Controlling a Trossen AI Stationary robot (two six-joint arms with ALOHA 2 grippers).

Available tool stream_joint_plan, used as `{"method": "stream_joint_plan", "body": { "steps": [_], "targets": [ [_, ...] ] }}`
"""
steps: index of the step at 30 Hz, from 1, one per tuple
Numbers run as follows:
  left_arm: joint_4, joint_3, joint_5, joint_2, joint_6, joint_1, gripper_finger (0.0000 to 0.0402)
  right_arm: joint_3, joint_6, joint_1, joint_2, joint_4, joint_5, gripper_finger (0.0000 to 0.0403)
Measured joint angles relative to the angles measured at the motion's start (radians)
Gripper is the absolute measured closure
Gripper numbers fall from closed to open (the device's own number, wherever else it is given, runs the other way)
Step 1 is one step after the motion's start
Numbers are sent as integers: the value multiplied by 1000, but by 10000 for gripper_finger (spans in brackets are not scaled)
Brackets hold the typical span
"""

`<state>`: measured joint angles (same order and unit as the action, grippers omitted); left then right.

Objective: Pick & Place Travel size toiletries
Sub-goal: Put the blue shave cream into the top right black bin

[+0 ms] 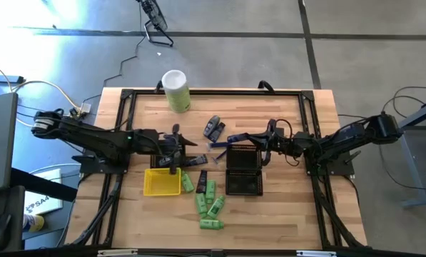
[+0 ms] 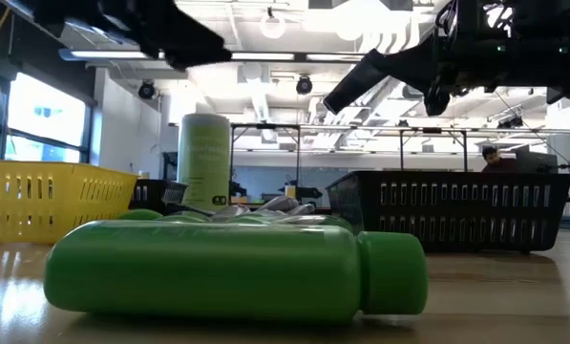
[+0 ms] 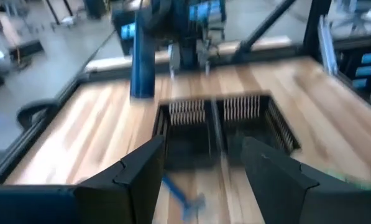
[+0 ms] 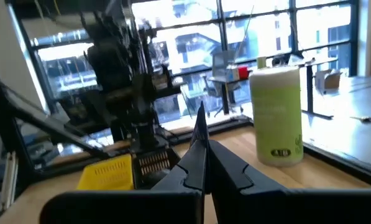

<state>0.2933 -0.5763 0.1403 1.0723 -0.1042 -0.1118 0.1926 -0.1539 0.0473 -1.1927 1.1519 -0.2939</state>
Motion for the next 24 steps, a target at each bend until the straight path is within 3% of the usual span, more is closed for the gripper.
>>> {"method": "stream_joint_plan", "body": {
  "steps": [24],
  "targets": [
    [11,210,0,-359,-121,0,191,44,25,12,10,-4,-30,400]
  ]
}}
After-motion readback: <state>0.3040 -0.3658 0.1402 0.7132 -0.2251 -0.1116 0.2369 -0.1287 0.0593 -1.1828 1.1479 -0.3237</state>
